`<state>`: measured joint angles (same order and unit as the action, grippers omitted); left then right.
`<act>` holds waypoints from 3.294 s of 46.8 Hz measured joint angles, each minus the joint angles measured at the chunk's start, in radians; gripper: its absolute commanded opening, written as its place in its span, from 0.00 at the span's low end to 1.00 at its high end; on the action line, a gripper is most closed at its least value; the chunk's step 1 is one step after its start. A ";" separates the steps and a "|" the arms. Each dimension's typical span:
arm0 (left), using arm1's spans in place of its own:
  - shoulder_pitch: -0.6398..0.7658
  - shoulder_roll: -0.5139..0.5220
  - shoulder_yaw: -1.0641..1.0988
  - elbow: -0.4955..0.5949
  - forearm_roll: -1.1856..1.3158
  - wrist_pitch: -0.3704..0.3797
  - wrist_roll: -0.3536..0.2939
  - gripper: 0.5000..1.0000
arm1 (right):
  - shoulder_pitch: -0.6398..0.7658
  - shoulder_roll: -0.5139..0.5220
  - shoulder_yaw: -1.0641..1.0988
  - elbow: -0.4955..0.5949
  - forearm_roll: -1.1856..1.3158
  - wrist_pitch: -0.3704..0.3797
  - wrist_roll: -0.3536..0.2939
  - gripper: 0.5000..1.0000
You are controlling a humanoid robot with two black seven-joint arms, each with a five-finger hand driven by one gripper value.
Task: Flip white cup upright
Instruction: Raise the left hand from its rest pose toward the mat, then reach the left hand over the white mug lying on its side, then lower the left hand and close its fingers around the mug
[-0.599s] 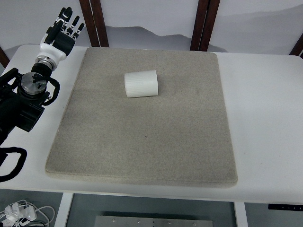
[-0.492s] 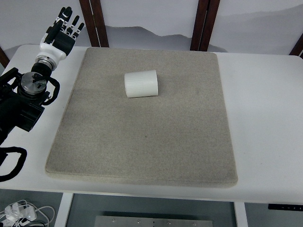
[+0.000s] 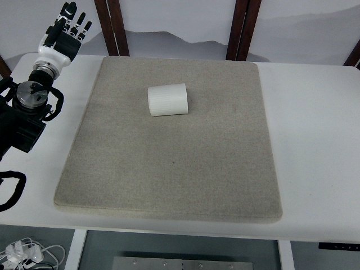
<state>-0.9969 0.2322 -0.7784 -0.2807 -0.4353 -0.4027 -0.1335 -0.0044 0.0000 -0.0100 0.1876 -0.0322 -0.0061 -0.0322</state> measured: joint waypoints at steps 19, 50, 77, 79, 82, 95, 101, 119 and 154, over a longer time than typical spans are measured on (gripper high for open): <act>-0.026 0.000 0.019 -0.008 0.111 -0.034 0.003 1.00 | 0.000 0.000 0.000 0.000 0.000 0.000 0.000 0.90; -0.131 0.048 0.075 -0.256 0.930 -0.070 0.000 0.97 | 0.000 0.000 0.000 0.000 0.000 0.000 0.000 0.90; -0.172 0.089 0.149 -0.483 1.609 -0.047 0.006 0.98 | 0.000 0.000 0.000 0.000 0.000 0.000 0.000 0.90; -0.182 0.095 0.179 -0.483 1.610 -0.050 0.006 0.98 | 0.000 0.000 0.000 0.000 0.000 0.000 0.000 0.90; -0.193 0.099 0.233 -0.485 1.607 -0.053 0.006 0.98 | 0.000 0.000 0.000 0.000 0.000 0.000 0.000 0.90; -0.198 0.104 0.321 -0.515 1.608 -0.056 0.006 0.98 | 0.000 0.000 0.000 0.000 0.000 0.000 0.000 0.90; -0.202 0.104 0.338 -0.520 1.611 -0.055 0.010 0.98 | 0.000 0.000 0.000 0.001 0.000 0.000 0.000 0.90; -0.201 0.095 0.395 -0.504 1.613 -0.041 0.045 0.97 | 0.000 0.000 0.000 0.000 0.000 0.000 0.000 0.90; -0.200 -0.008 0.460 -0.387 1.610 -0.001 0.082 0.96 | 0.000 0.000 0.000 0.000 0.000 0.000 0.000 0.90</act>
<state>-1.1965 0.2241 -0.3186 -0.6675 1.1747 -0.4034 -0.0510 -0.0043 0.0000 -0.0100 0.1874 -0.0322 -0.0061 -0.0321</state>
